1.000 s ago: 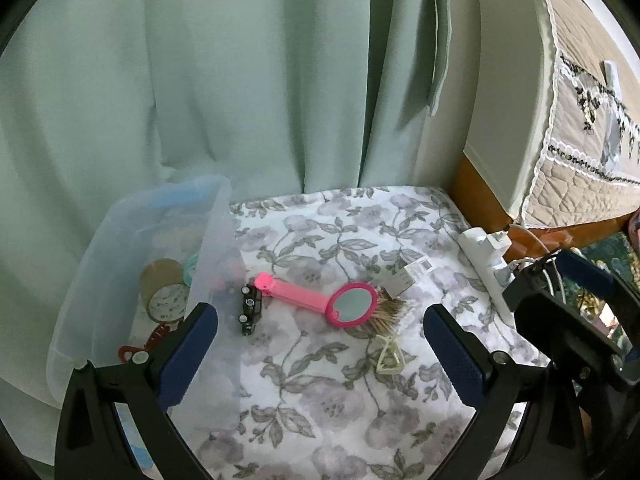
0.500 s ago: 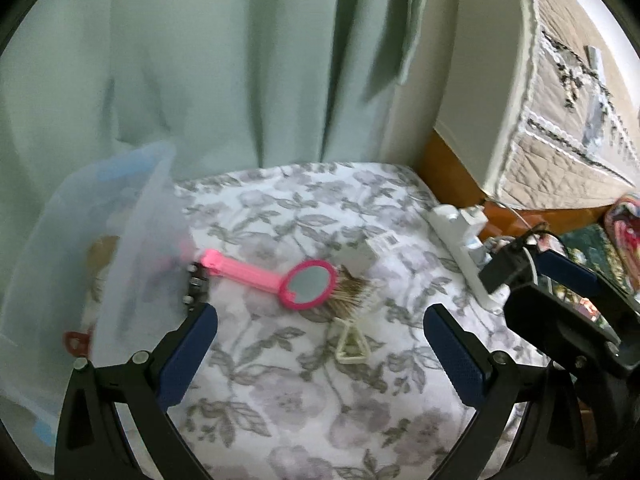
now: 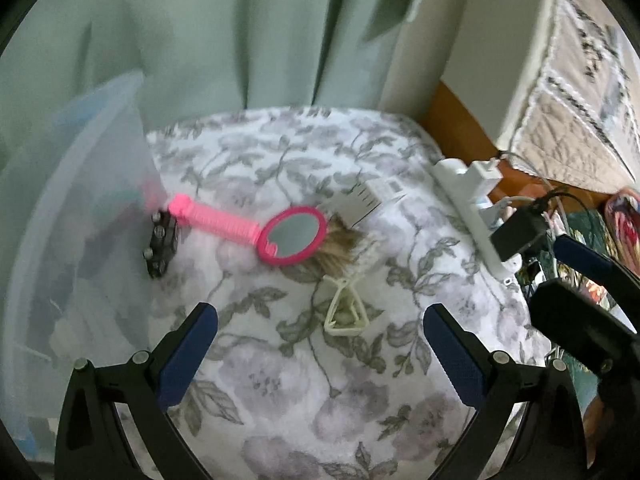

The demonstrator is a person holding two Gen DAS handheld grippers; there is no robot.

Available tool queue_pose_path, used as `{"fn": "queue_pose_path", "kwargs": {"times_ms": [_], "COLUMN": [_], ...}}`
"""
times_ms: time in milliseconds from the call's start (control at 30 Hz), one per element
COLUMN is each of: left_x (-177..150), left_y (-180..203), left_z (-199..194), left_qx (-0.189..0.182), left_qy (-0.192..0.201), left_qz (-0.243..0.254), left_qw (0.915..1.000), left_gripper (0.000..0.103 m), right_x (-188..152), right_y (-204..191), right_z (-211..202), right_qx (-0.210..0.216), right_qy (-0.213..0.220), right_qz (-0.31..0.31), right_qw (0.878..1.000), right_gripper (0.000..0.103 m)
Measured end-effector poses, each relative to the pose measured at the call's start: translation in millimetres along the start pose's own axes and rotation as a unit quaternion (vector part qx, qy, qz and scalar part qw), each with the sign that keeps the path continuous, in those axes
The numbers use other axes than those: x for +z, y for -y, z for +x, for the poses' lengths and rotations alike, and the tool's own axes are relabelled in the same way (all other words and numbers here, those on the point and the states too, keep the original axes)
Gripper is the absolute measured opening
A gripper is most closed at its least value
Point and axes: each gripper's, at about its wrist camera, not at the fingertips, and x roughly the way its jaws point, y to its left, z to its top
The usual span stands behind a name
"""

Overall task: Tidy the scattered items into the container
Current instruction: 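Withdraw both tools toward the pink mirror and remaining items, then grasp the white plastic clip with the left tool while the right tool grasps the cotton swab bag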

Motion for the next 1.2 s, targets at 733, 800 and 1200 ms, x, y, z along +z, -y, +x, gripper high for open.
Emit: {"fn": "queue_pose_path", "kwargs": {"times_ms": [733, 800, 1200], "left_x": [-6, -7, -4], "left_y": [1, -1, -38], "left_z": [77, 79, 73], "left_qx": [-0.017, -0.021, 0.017], "left_qy": [-0.071, -0.072, -0.067], "left_qz": [-0.003, -0.008, -0.048], "left_qw": [0.9973, 0.9971, 0.9964], "left_gripper": [0.050, 0.039, 0.032], "right_x": [-5, -4, 1], "right_y": [17, 16, 9], "right_z": [63, 72, 131], "right_qx": [-0.020, -0.015, -0.001], "right_qy": [-0.078, -0.087, -0.140], "right_qz": [0.013, 0.012, -0.017], "right_qw": [0.997, 0.996, 0.990], "right_gripper": [0.103, 0.103, 0.103]}}
